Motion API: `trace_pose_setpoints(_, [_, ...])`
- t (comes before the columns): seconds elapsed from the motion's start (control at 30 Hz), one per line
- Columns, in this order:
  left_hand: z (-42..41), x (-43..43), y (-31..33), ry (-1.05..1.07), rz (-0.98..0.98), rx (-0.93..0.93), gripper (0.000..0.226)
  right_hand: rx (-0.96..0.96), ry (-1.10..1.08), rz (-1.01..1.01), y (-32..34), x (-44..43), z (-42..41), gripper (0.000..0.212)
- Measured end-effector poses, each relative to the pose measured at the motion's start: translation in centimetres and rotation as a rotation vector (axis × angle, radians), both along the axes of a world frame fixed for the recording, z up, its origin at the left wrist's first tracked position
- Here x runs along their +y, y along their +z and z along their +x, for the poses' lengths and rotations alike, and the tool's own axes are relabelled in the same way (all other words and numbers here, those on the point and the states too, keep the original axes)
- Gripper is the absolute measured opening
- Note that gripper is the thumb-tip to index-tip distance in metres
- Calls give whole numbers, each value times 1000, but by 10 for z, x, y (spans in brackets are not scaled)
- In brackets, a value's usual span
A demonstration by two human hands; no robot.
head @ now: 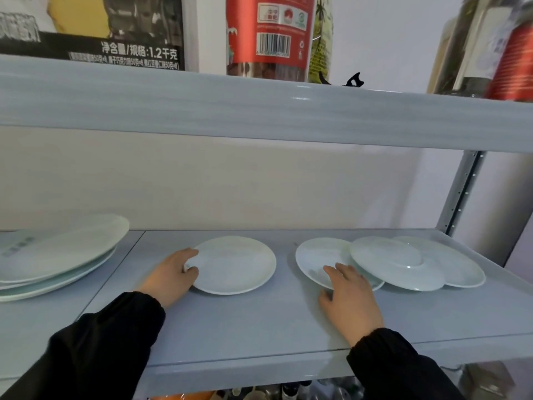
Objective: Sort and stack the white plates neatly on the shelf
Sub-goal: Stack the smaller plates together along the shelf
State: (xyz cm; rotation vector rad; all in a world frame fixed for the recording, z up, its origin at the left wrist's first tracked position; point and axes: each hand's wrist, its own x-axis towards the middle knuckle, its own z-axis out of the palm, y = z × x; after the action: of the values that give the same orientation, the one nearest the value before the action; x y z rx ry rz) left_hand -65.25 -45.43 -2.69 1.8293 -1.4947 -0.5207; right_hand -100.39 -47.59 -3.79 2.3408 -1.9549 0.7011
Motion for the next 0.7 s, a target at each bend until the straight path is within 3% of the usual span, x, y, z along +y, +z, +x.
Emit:
trace_pose_setpoints(0.33, [47, 13, -3, 25, -117, 130, 37, 14, 33, -25, -4, -1, 2, 36])
trace_pose_setpoints(0.7, [41, 10, -5, -46, -165, 104, 29, 151, 84, 48, 2, 6, 3, 46])
